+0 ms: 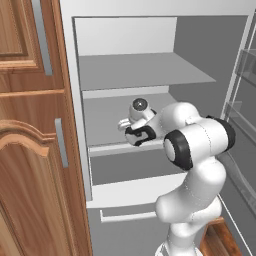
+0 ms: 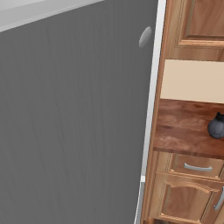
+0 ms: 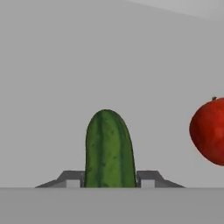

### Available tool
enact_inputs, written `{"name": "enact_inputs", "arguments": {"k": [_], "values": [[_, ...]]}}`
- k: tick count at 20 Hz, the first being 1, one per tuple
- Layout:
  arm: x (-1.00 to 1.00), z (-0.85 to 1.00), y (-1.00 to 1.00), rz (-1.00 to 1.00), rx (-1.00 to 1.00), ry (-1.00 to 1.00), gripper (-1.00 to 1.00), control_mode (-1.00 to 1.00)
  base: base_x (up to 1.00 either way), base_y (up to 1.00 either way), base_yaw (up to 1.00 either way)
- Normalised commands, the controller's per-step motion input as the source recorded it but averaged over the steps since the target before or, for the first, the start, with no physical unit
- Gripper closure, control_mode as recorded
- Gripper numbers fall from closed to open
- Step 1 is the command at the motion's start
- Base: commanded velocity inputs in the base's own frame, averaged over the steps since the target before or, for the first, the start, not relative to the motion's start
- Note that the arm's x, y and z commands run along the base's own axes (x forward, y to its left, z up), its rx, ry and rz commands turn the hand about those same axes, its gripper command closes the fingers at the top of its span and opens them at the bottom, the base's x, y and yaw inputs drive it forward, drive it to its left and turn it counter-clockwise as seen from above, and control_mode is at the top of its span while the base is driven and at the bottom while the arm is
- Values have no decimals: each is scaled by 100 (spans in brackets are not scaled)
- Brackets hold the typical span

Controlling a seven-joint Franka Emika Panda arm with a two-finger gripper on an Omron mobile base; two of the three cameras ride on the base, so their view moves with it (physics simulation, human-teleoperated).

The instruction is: Move the apple and pickle from the top shelf to the second highest shelf to make space. Then, place the pitcher from the counter on the cleared top shelf.

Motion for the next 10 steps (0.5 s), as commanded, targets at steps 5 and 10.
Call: {"name": "enact_inputs", "arguments": {"k": [5,10], "values": [[16,-1,27,0,0,0,-100,-100,0,0,0],[0,8,11,0,0,0,-100,-100,0,0,0]]}}
